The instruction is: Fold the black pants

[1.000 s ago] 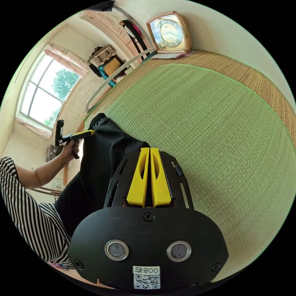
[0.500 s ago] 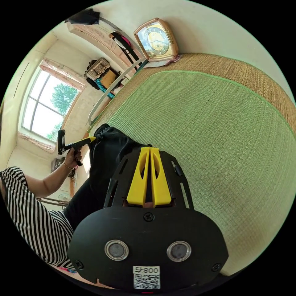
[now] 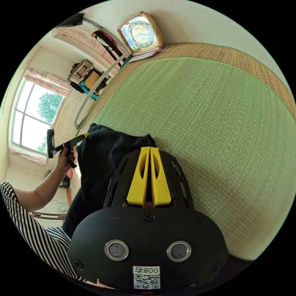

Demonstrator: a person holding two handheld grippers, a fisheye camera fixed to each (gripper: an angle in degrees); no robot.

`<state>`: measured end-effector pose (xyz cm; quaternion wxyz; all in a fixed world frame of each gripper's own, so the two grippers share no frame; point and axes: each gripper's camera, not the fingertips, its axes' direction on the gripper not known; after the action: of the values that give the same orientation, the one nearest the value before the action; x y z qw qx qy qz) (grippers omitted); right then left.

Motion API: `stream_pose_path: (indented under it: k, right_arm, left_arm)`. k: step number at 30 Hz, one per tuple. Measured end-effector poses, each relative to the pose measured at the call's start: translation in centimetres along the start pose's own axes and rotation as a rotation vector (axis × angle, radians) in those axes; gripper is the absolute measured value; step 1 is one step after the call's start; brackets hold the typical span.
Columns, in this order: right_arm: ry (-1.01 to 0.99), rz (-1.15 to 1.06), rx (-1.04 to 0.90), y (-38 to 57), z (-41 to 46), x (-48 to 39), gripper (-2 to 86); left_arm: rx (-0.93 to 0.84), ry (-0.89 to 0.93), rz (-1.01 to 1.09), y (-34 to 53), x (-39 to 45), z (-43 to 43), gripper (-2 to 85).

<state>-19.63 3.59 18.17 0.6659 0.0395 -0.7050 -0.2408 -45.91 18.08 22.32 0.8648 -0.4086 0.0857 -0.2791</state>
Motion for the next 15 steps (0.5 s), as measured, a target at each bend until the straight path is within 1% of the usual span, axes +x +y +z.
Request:
stream_pose_path:
  k: [3,5,7,10,12,13,15]
  right_arm:
    - [-0.013,-0.061,0.016,2.7,-1.5,-2.4,0.0]
    - [-0.053,-0.115,-0.035,5.9,-1.6,-5.1,0.1]
    - [-0.066,-0.148,-0.080,8.9,-1.1,-7.3,0.0]
    - [-0.024,-0.162,-0.167,13.5,0.8,-10.3,0.0]
    - [0.019,-0.137,-0.210,15.8,2.2,-11.2,0.1]
    - [0.046,-0.113,-0.239,17.2,3.1,-11.6,0.1]
    - [0.043,-0.096,-0.210,18.8,3.3,-12.1,0.1]
  left_arm:
    - [0.033,0.074,-0.010,1.4,-0.6,-1.4,0.0]
    - [0.058,0.111,-0.020,3.1,-1.3,-2.4,0.0]
    - [0.043,0.121,-0.016,4.3,-1.7,-2.7,0.0]
    - [-0.025,0.083,-0.036,5.8,-2.8,-2.1,0.0]
    - [-0.080,0.027,-0.036,6.2,-3.4,-1.4,0.0]
    - [-0.086,0.030,-0.037,6.3,-3.8,-1.2,0.0]
    - [-0.090,0.023,-0.049,6.3,-4.3,-1.1,0.0]
